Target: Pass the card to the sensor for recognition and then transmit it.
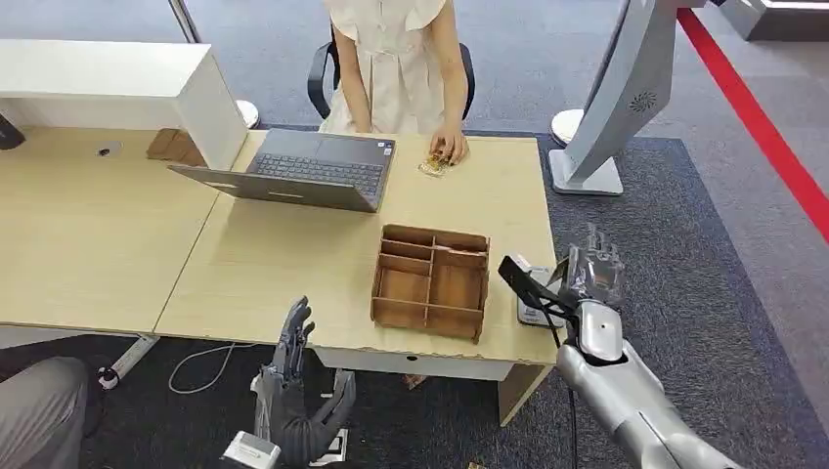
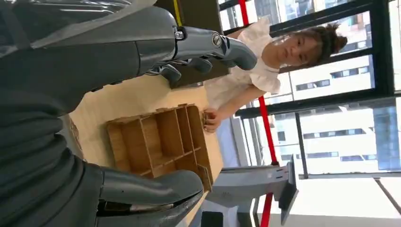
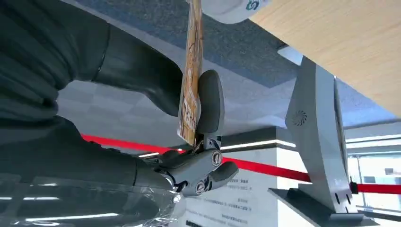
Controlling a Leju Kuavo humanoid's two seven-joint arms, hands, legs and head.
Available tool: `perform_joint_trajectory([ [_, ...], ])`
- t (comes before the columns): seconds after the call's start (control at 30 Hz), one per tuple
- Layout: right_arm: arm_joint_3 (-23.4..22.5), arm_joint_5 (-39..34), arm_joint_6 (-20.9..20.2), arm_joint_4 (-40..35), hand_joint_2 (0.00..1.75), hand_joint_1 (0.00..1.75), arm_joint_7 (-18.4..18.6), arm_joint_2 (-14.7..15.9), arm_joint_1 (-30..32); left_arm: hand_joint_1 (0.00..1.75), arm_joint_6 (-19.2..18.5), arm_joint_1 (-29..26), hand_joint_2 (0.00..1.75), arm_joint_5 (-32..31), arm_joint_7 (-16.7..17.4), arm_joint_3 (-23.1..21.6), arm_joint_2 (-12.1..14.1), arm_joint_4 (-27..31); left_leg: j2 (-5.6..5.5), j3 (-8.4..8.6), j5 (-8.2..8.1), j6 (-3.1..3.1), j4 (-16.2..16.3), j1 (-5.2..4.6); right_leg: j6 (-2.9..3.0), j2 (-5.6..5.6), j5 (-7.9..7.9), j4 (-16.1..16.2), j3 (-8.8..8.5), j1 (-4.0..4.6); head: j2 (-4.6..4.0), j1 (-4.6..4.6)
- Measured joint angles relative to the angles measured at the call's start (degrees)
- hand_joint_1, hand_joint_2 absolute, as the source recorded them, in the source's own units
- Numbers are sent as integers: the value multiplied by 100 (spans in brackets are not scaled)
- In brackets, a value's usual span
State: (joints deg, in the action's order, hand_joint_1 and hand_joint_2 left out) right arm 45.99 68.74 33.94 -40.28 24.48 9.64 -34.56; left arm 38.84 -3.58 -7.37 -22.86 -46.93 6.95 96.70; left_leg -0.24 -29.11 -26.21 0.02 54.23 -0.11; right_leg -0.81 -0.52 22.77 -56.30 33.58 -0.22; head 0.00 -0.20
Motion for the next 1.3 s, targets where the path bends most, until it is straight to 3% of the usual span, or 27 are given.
perform_joint_trajectory([
  [0.2, 11, -131, 15, 0, 175, 175, -124, 4, 25, 0, 0, -59, 175, -35, 17, 72, -7, 39, 0, 0, 0, 0, 0, 0, 0, 0, 0, 0, 0, 0, 0, 2],
  [0.43, 52, -500, 2, 0, 175, 175, -634, -74, 99, 0, 0, -61, 175, 50, 17, 92, -11, 48, 0, -1, 0, 0, 0, 1, 0, 0, 0, -1, 0, 0, 0, 0],
  [0.9, 391, -712, -232, 157, 175, 175, -1200, -488, 98, 0, 0, -22, 175, 138, 0, 76, -31, 48, 1, 3, 0, 0, 0, 1, 1, -1, 0, -1, -4, 2, 0, 2],
  [1.1, 533, -756, -245, 328, 175, 175, -1265, -704, 99, 0, 0, -39, 175, 107, -9, 98, -46, 52, -1, -3, 2, -2, 0, 1, 1, 1, 0, -4, 0, 2, 0, 0],
  [1.17, 559, -754, -130, 365, 175, 175, -1233, -750, 74, 0, 0, -38, 175, 133, -15, 100, -46, 50, -1, -3, 2, -2, 0, 2, 1, 1, 0, -5, 0, 2, 0, 2],
  [1.3, 564, -537, 545, 220, 175, 175, -1073, -796, -86, 0, 0, -35, 175, 153, -42, 107, -59, 41, 1, -4, 2, -3, 0, 1, 1, 0, 0, -4, 3, 1, 0, 2],
])
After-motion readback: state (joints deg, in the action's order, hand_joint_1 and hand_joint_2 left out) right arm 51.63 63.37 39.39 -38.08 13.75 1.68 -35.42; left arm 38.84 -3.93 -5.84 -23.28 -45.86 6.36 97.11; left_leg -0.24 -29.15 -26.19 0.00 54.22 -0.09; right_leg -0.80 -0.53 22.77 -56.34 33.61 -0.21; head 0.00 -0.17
